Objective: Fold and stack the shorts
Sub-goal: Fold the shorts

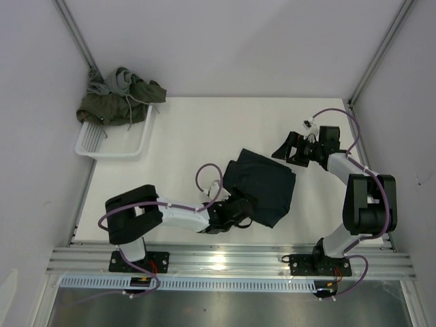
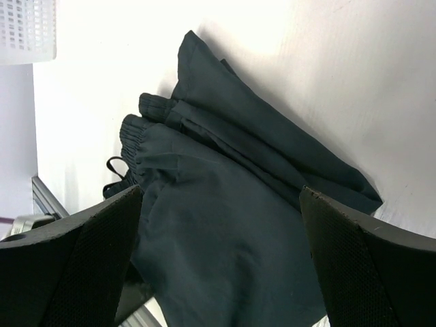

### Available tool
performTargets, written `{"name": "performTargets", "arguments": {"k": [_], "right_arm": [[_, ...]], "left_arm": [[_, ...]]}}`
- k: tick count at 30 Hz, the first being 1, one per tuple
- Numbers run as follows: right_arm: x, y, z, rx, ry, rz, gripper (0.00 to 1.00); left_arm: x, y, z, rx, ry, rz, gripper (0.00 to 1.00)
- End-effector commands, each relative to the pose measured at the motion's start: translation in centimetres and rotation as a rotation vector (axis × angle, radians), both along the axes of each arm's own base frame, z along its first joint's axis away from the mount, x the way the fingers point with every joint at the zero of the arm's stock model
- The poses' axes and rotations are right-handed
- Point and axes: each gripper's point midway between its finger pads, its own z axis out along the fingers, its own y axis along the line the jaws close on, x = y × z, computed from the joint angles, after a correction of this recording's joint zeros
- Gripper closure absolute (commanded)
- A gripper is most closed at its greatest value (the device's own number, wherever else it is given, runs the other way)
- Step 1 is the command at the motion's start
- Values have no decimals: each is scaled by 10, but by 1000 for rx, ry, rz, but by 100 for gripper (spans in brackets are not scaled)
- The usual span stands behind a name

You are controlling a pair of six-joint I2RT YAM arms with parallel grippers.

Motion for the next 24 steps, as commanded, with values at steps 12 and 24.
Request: {"name": "performTargets", "arguments": {"k": [12,24], "right_arm": [[-4,2,28,21,-97,13,0],[-17,10,-17,-66,47,-12,1]], "left_arm": [[89,47,-28,105,-92,-165,100],[89,83,-38,361,-81,-928,99]]}}
